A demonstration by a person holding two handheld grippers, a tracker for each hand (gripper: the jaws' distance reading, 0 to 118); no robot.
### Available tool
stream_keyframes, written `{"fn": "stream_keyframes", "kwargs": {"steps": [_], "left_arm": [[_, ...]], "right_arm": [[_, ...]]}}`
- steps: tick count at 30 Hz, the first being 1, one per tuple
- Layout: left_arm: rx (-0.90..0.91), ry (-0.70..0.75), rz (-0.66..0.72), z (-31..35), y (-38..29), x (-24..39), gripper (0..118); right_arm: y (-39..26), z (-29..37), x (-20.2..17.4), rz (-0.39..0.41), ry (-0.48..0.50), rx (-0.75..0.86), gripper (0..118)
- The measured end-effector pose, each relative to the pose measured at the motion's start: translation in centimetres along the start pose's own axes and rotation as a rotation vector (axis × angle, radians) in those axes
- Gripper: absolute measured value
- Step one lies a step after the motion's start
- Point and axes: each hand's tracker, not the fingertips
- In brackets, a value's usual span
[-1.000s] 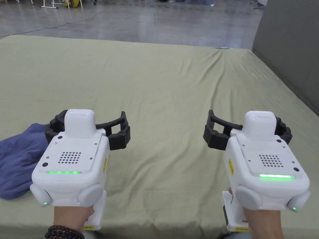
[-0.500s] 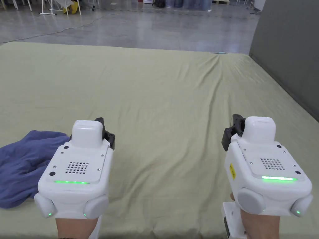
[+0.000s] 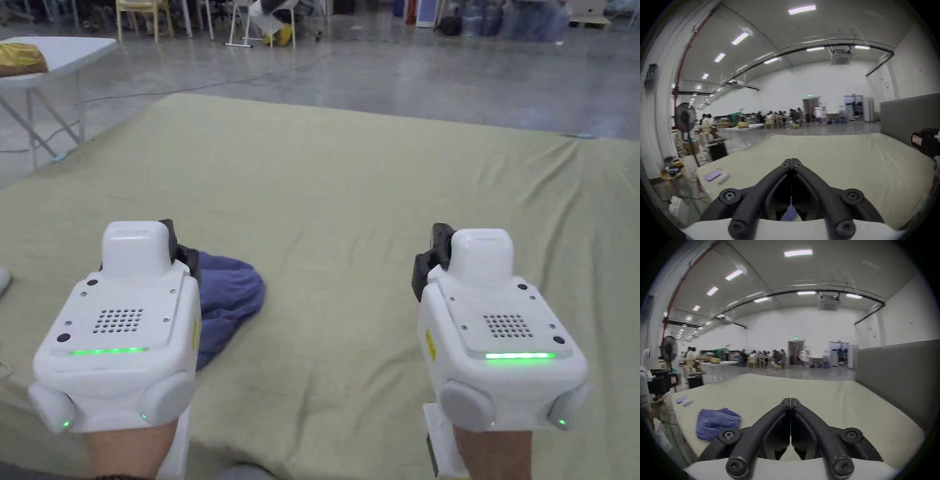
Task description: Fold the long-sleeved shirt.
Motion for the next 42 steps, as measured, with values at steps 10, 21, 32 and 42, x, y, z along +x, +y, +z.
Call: {"fn": "stream_keyframes", "kwargs": {"steps": [10,21,32,42], "left_arm": [[-0.139,0.111,0.027,-1.0,-0.8,-4.8,0],[-0.817,-0.163,0.064,-18.8,-5.0,-4.1,118],[-0.959,-0.167,-0.137,-27.4,-14.6,-0.7,32],[-0.692,-0.419,-0.193,-22.9,-5.8,7.6,6]], "right_arm": [[-0.1,-2.2,-6.7,0.004,0.156,-0.007,0],[-1.8,-4.6,-7.6,0.027,0.180,-0.071,0],[-4.2,-7.9,-6.4,0.059,0.140,-0.164,0],[-4.1,-6.4,-1.9,0.013,0.081,-0.176,0]]}}
